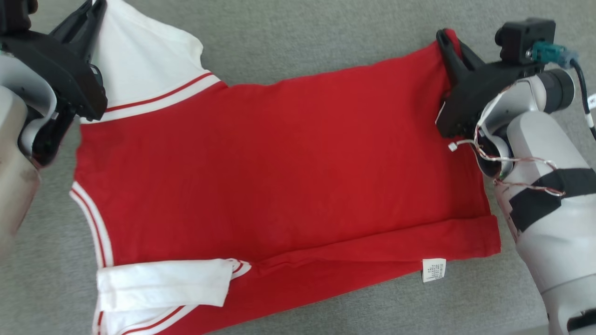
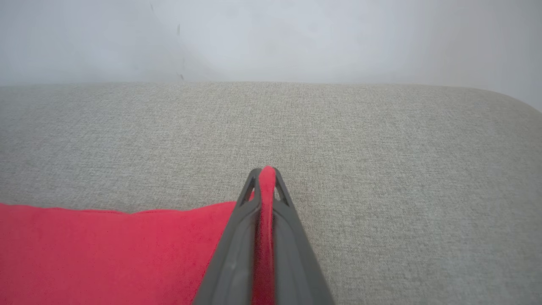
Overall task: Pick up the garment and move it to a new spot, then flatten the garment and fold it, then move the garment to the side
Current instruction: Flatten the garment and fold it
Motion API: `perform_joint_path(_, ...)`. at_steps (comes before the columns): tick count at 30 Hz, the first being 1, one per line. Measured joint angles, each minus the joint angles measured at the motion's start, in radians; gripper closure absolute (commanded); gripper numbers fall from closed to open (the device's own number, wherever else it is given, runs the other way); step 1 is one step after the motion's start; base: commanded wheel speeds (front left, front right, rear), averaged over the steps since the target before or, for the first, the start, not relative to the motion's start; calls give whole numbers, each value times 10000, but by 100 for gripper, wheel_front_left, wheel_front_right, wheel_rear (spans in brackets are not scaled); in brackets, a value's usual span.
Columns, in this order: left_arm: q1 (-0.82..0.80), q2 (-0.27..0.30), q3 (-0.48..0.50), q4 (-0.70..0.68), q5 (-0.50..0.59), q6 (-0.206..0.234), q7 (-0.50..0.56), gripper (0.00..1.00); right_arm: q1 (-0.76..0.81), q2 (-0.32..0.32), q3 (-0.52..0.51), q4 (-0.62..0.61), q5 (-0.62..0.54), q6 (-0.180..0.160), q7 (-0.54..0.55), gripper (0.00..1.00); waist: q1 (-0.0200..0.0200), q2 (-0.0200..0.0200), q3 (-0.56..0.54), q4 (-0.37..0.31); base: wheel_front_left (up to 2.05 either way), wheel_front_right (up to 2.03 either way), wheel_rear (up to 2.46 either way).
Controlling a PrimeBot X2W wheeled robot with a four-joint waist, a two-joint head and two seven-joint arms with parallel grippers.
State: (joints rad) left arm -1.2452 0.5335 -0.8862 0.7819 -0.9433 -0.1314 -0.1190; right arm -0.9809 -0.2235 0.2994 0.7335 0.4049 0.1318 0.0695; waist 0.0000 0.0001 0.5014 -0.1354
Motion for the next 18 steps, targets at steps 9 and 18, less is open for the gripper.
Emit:
perform_joint_path(9,1315,464,-201,-1898,-738,2,-1124,100,927,-711,224,-88,232,0,-1116,100,-1,0,-597,520,0,0,0)
perform_joint_path(18,3344,826,497,-4514,-765,675,-1407,100,1929,-1141,334,-349,186,0,-2403,100,-1,-1,-1115,996,0,0,0)
